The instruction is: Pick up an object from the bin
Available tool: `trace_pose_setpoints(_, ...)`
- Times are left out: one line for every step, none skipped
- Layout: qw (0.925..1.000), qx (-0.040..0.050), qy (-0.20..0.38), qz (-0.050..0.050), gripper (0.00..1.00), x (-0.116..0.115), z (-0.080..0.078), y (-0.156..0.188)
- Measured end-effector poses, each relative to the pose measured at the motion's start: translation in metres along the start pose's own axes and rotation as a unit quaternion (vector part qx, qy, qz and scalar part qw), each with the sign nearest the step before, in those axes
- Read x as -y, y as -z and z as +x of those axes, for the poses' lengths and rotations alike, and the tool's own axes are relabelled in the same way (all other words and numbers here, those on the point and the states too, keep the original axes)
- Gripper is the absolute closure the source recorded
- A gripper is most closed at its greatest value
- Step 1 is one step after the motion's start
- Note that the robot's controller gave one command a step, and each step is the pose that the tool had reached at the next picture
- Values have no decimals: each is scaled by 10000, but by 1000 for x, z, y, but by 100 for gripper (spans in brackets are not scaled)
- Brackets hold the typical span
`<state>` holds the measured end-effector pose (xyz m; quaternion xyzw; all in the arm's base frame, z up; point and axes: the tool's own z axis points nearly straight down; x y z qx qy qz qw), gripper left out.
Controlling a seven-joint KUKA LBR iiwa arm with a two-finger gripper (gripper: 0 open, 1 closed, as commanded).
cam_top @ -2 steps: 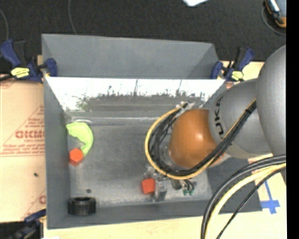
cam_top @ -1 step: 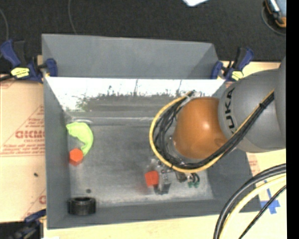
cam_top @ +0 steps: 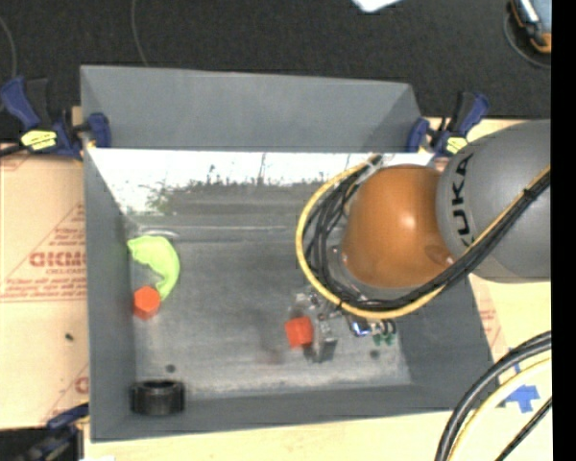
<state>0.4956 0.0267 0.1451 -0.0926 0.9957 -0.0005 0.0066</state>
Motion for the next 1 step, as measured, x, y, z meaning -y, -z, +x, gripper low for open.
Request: trace_pose_setpoints(10000,-14,-12,-1,100,6,3,75)
